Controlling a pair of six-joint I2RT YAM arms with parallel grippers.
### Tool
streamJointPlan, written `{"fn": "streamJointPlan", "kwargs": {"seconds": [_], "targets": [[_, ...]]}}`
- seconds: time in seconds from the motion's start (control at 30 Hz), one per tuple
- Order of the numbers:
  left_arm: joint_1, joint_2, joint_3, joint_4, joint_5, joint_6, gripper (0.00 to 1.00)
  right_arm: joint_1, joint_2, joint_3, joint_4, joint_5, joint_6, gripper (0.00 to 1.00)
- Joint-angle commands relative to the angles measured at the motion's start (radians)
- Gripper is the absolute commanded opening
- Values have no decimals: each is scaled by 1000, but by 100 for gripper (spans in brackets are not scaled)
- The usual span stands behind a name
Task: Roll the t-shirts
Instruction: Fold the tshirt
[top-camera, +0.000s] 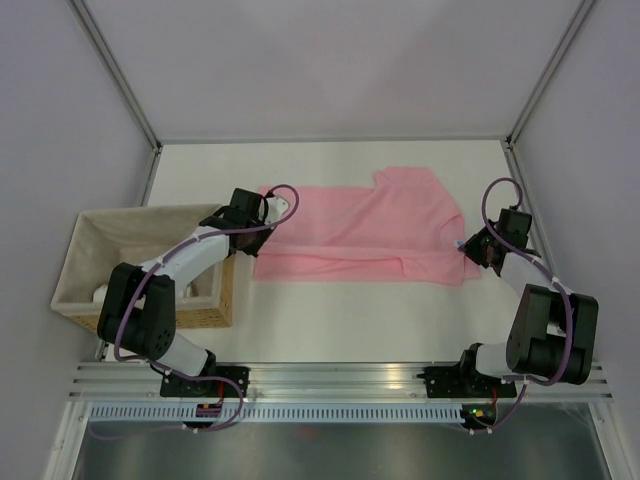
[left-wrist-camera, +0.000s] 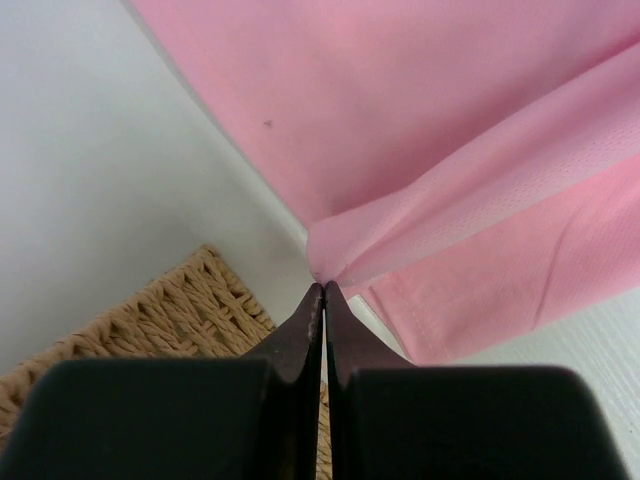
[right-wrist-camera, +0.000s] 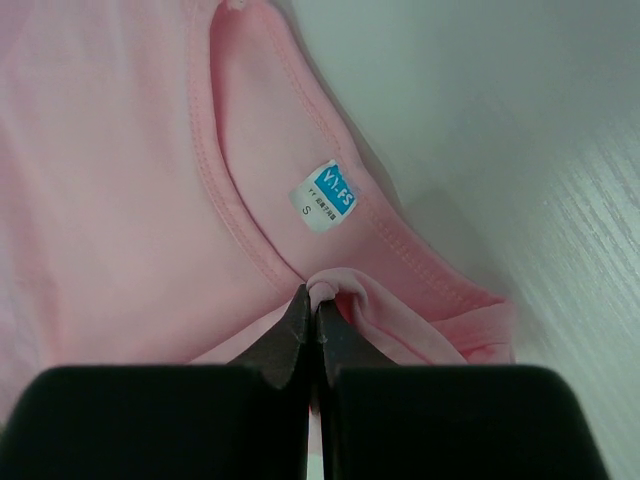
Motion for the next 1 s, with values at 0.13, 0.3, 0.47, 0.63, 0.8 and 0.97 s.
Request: {"fn": "streamJointPlan", "kwargs": {"seconds": [0.13,0.3,0.47,0.63,0.8,0.97], "targets": [[13,53,70,50,5,-47,2,1,27,73,47,36,-9,5],[16,105,90,70,13,-55,6,1,81,87,84,12,-9,13],[28,140,139,72,17,-62,28,1,130,130,73,-7,-44,46],[45,129,184,70,6,-78,43,1,92,148,30,34,-67,52],[43,82,178,55,29,-76,43,1,9,154,-63,100,-93,49],[14,-21,103,17,126,-35,38,2,-27,111,-92,58,-109,50]]}}
